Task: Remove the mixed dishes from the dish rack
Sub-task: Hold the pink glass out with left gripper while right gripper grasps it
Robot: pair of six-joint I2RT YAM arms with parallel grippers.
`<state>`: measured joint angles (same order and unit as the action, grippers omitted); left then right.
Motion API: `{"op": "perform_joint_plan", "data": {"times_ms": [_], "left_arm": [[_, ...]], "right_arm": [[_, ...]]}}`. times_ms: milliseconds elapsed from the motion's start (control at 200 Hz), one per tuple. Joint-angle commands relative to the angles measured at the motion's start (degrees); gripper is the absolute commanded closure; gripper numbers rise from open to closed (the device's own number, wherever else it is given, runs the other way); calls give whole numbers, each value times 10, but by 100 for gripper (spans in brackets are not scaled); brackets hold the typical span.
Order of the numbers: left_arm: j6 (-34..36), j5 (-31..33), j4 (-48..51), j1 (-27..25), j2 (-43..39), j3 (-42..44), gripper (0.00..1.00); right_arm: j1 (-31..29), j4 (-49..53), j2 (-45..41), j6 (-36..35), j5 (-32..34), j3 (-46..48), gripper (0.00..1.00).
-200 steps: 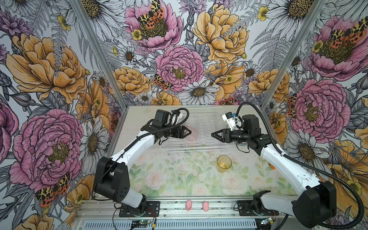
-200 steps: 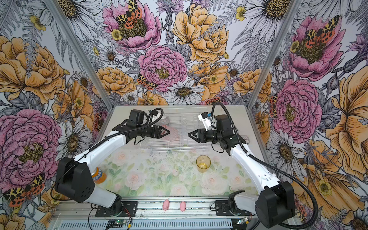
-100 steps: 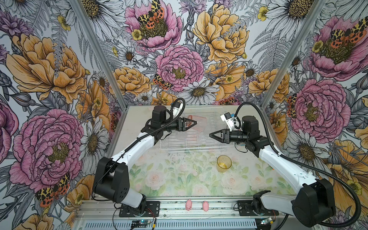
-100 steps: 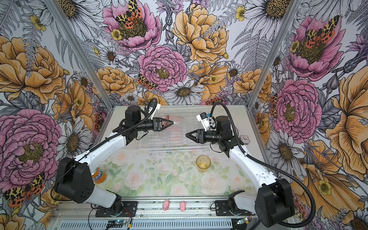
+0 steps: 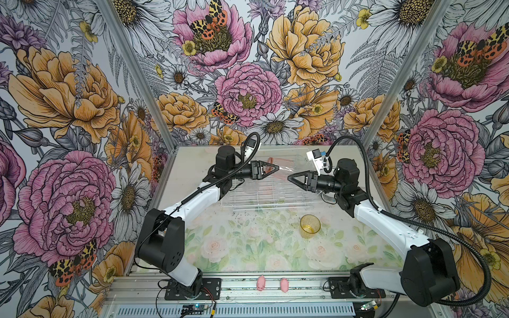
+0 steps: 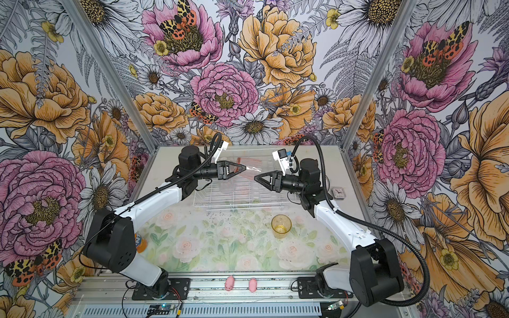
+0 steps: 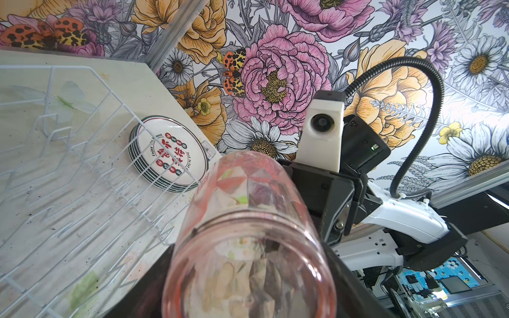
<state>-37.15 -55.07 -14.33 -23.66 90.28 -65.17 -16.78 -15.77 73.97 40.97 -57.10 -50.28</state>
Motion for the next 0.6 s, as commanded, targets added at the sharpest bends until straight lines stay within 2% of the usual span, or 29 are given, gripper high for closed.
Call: {"op": "perform_joint_plan", "data": {"times_ms": [0, 225, 495, 596], "left_arm": [[-17, -22, -54, -5, 5, -7, 42], [-57, -37, -118, -11, 22, -3, 42], [-154, -52, -261, -20, 68, 3, 43], [-177, -53, -292, -23, 80, 1, 43]], "right_arm": [[5, -46, 5, 11, -4, -15, 58], [5, -102, 23, 42, -7, -18, 61], [4, -219, 48, 114, -19, -18, 74], [5, -220, 50, 115, -18, -20, 84]]}}
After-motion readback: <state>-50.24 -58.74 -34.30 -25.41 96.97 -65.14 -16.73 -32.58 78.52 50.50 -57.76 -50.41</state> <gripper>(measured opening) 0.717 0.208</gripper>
